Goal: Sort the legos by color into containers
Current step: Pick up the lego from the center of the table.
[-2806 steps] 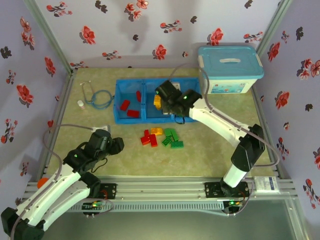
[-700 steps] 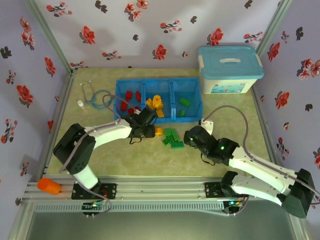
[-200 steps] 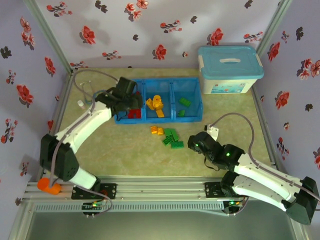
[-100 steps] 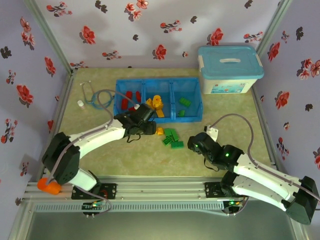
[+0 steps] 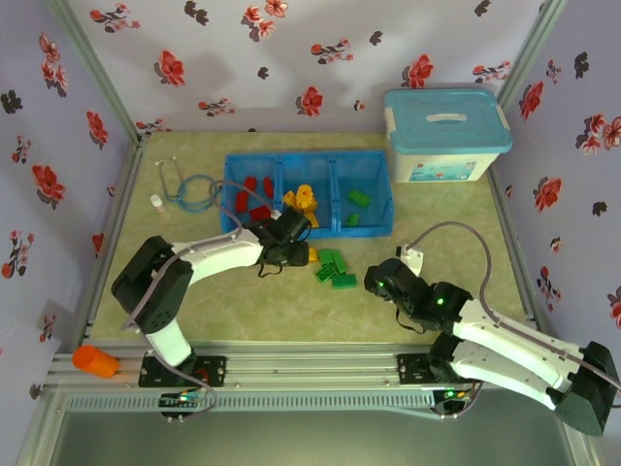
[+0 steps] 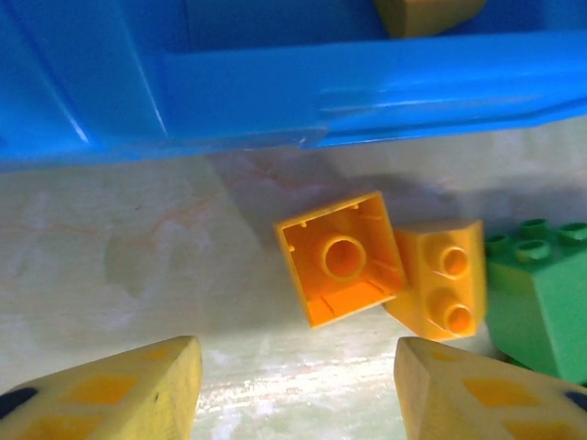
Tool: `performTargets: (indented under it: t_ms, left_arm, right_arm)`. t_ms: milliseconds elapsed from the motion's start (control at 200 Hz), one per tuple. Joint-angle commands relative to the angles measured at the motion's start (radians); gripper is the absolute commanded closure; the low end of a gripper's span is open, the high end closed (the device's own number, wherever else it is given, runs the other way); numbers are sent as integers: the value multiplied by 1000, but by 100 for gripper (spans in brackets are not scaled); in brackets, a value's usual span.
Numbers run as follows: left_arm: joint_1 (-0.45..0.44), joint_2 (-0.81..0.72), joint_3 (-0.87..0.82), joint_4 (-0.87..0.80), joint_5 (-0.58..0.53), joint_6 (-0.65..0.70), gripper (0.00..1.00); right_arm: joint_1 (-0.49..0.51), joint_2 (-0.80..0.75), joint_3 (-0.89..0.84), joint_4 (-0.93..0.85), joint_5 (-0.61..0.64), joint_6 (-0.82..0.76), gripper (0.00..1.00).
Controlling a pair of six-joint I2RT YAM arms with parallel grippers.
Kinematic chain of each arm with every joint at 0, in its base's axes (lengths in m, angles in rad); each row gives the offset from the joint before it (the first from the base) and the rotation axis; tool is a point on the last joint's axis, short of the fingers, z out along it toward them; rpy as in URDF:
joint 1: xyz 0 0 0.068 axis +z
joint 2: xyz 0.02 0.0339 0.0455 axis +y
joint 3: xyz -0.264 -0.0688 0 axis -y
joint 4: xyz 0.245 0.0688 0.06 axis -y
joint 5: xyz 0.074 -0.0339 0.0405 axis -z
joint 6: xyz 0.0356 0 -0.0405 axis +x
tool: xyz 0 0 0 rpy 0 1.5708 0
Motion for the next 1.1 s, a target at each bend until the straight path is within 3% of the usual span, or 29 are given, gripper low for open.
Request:
performTargets:
  t_ms: [0, 865, 1095]
  left_arm:
    - [13, 34, 43, 12, 3, -17, 43]
    - [19, 165, 151, -8, 3, -5, 42]
    - [19, 189, 155, -21, -6, -7, 47]
  right_arm:
    - [8, -3, -10, -4, 14, 32, 33]
    - [7, -2, -18, 3, 28, 29, 33]
    - [8, -4, -12, 0, 29, 25, 33]
